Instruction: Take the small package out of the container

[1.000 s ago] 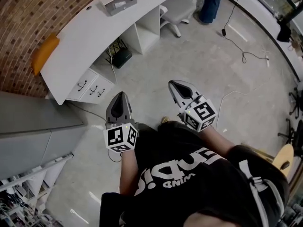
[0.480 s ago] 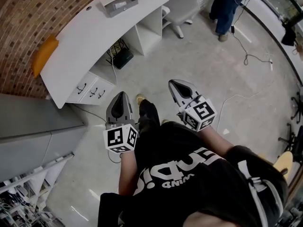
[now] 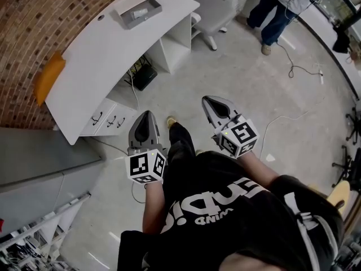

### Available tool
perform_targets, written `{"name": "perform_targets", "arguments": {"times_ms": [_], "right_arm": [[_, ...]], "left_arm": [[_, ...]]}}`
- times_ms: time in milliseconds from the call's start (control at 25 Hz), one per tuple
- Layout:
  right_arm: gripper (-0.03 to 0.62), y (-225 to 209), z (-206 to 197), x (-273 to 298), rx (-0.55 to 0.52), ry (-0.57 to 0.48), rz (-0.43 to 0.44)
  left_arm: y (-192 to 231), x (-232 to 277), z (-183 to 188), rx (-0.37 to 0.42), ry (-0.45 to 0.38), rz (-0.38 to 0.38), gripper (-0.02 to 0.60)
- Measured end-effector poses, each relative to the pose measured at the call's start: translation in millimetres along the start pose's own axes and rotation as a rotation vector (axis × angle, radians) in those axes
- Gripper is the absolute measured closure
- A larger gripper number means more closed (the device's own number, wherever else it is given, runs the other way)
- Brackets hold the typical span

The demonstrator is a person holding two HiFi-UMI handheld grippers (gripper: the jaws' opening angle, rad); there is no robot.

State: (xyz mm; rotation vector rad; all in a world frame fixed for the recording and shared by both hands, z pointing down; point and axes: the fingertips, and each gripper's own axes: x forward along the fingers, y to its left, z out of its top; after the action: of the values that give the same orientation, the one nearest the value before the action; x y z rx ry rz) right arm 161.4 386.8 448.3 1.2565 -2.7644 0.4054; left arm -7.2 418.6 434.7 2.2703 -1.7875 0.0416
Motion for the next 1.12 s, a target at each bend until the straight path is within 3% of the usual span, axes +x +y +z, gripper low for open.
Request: {"name": "perform_targets", "arguments": {"times_ms": [520,1120], "right_arm": [[0.594,-27.6,9.0,91.0,0.001,0.022,-0.020],[0.594,-47.4,47.3,190.5,0.004,0.020,-0.062]], "left_arm": [[57.7,85.0,14.5,-0.011,0.021,-0.035,0.577],[124.6,174.1,59.9,-0.005,0.026,-0.092,0.577]]}}
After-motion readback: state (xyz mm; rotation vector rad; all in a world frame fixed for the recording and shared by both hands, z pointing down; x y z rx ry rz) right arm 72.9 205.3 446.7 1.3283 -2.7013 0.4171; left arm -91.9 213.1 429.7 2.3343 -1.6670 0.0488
